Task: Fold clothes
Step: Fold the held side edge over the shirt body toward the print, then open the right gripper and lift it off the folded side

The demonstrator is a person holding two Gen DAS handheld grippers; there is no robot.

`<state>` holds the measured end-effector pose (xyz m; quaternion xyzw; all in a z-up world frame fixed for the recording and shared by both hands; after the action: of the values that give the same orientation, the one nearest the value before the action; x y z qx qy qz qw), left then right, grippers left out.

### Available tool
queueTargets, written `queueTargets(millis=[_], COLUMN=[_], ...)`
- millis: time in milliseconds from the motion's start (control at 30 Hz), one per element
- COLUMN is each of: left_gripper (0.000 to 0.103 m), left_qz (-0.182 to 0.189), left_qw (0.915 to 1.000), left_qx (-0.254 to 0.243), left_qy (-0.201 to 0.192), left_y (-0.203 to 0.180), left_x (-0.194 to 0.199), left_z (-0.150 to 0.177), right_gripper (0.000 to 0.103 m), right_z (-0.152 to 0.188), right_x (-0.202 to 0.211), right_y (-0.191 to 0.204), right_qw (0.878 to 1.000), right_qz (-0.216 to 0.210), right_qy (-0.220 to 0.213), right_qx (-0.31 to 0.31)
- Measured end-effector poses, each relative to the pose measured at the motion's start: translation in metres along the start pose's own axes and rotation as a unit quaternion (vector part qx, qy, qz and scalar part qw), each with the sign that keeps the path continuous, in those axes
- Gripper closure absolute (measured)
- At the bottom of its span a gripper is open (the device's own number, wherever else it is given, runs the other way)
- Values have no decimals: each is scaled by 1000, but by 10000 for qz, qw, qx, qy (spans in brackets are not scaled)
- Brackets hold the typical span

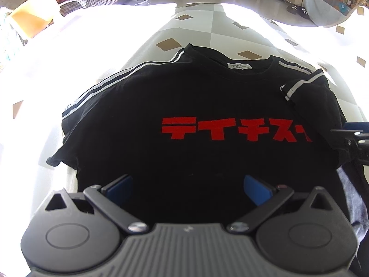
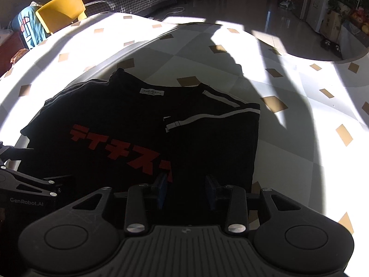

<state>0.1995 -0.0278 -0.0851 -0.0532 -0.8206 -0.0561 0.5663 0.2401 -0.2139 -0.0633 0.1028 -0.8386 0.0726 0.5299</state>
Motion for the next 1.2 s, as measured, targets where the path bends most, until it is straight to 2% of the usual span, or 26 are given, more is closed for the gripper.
queueTargets(millis=[167,333,567,733,800,933,1100,1200], left_gripper=[0,0,0,0,0,0,0,0], left_qz=[-9,-21,-11,-19,-21,-27,-28,-22], left_qw=[10000,10000,9999,9996,9994,9989,9984,9984], left_qx=[-1,30,102,211,268,358,395,398], left_qy=[17,62,131,199,232,313,403,400], left_y=[1,2,5,15,20,26,28,29], left_x=[0,-3,-7,-9,-10,-14,-21,-22], left_z=[2,3,2,3,4,6,7,7], right_gripper=[68,68,68,68,73,90,97,98], right_z=[-3,-20,-37,-39,-40,-44,-51,-58], right_x=[-4,-1,-25,-47,-52,-52,-50,-42], right_y=[-2,-6,10,7,3,2,0,-1], right_qw=[9995,9985,9989,9989,9984,9975,9955,9933], right_qz=[266,154,48,270,363,354,422,437], right_qy=[-125,-478,-453,-322,-319,-391,-493,-666], right_qx=[60,-199,-95,-220,-305,-460,-696,-834])
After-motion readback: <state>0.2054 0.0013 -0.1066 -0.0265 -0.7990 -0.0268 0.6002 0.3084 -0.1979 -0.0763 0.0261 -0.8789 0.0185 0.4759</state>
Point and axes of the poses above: each gripper's, at about its wrist camera, not at the fingertips, and x roughly against the way its jaws point, y to its left, z to its underside, the point moved 8 cm from there along -x, roughly the way its jaws point, and after that the axes turned 7 degrees about y, right-handed, at the moved point
